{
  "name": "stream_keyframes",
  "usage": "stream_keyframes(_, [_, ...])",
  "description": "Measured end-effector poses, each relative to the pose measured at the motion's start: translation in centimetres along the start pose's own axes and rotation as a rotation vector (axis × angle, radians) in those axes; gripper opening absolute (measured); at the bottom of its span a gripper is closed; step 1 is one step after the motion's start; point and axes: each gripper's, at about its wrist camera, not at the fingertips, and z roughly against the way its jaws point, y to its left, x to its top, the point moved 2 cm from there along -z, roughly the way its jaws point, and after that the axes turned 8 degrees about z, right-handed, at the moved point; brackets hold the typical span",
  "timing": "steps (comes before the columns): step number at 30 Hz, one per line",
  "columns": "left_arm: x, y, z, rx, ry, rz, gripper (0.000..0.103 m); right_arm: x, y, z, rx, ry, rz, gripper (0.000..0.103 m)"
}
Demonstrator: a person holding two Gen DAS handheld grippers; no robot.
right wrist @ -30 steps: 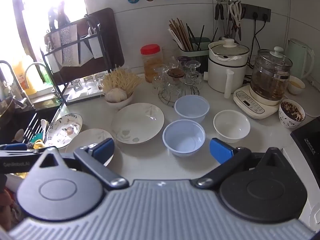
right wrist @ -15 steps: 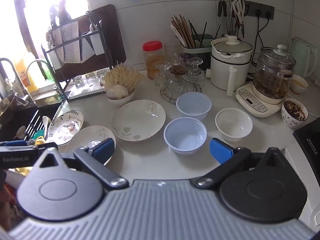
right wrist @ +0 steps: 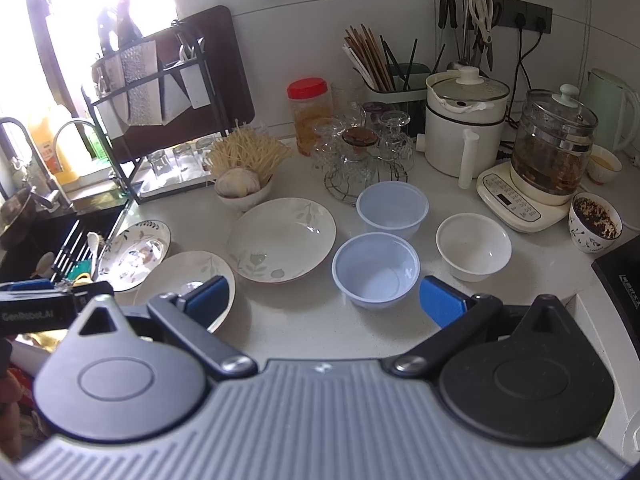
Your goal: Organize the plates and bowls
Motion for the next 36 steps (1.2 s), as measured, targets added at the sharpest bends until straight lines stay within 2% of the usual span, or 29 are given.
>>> stream_keyframes(36, [-0.59,0.06,-0.04,0.014,0.005,0.013,0.103,-0.51,0.51,-0.21,0.013,0.015,-0.001,0.103])
